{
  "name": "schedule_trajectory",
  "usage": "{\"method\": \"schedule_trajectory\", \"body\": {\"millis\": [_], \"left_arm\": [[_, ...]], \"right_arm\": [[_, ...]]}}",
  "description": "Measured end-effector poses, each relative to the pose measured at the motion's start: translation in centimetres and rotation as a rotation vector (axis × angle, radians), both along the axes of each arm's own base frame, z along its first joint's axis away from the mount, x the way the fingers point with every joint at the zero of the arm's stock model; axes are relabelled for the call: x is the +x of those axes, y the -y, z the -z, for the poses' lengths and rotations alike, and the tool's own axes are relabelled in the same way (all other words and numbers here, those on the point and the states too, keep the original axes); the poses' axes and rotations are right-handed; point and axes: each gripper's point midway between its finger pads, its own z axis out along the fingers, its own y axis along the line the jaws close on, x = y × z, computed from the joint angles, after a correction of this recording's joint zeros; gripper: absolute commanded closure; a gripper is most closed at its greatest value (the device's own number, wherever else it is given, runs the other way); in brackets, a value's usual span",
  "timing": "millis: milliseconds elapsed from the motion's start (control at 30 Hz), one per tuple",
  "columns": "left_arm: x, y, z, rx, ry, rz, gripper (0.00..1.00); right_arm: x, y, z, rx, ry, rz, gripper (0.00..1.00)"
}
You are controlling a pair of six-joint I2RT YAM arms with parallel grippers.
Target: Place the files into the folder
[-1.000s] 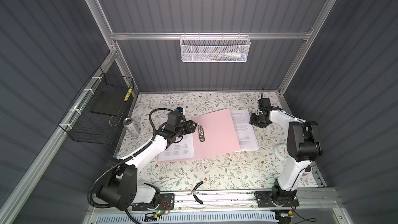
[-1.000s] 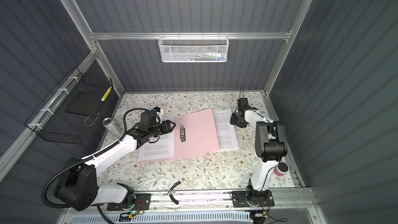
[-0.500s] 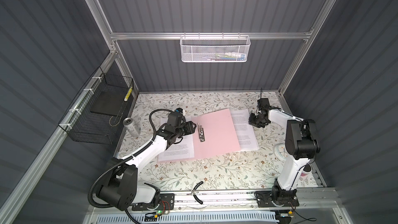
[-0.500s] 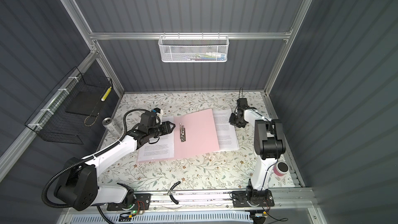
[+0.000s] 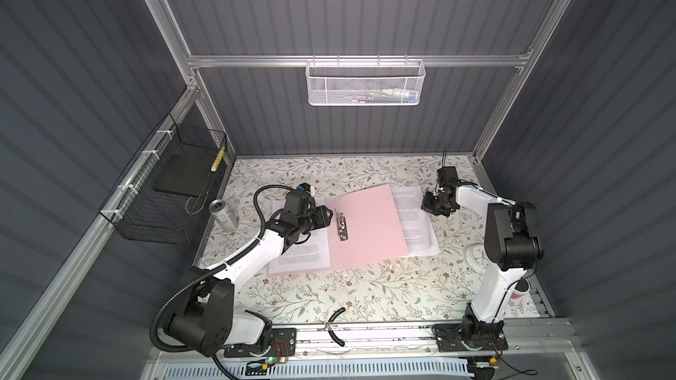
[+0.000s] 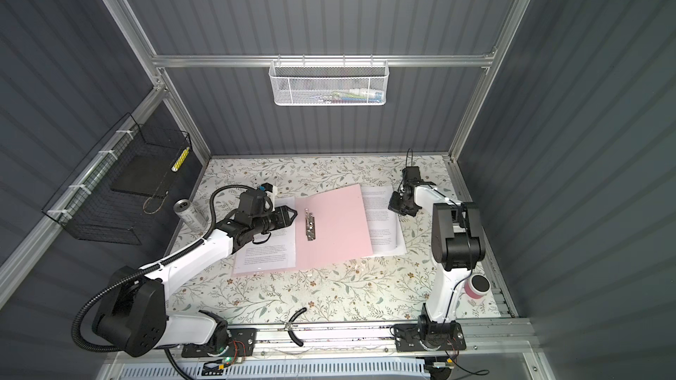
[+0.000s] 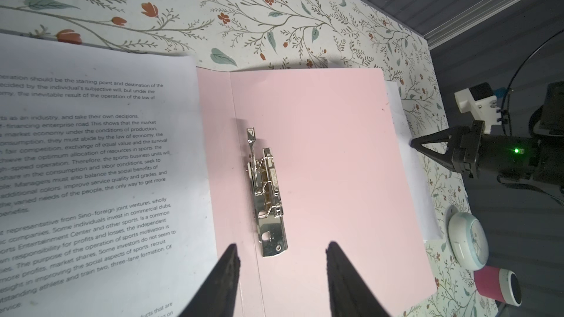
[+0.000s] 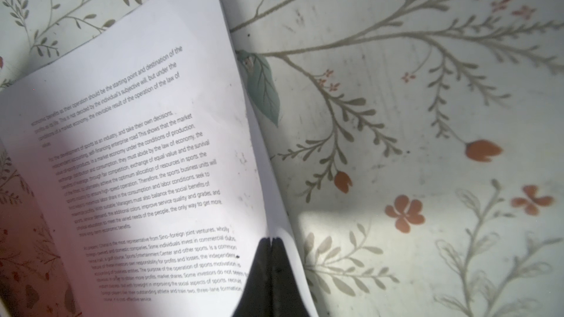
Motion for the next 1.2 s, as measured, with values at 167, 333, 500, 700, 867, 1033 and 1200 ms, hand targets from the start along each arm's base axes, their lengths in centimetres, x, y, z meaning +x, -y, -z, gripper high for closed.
{"method": "schedule_trajectory", "body": {"millis": [167, 333, 500, 700, 867, 1033, 1200], "left_arm": [[0.0, 0.0, 0.1, 0.001, -0.001, 0.000, 0.53], [0.1, 0.0, 0.5, 0.008, -0.011, -0.003, 0.54], [0.1, -0.1, 0.8, 0.013, -0.016, -0.006, 0.55], [0.1, -0.3, 1.0, 0.022, -0.017, -0.014, 0.55], [-0.2, -0.5, 1.6, 0.030, -0.029, -0.018, 0.56], [-0.4, -0.6, 2.0, 0.033, -0.040, -0.019, 0.56], [-0.3, -0.8, 1.9, 0.038, -0.034, -0.028, 0.57]], "right_arm": [[0.0, 0.0, -0.3, 0.005, 0.004, 0.014, 1.00], [0.0, 0.1, -4.3, 0.013, 0.093, 0.032, 1.00], [0.4, 0.1, -8.6, 0.029, 0.204, 0.044, 1.00], [-0.7, -0.6, -9.7, 0.061, 0.227, 0.053, 1.00], [-1.0, -3.2, -14.7, 0.025, 0.334, -0.012, 1.00], [-1.6, -7.1, -22.0, -0.013, 0.500, -0.107, 1.00], [-2.5, -11.0, -28.2, -0.025, 0.628, -0.194, 1.00]]}}
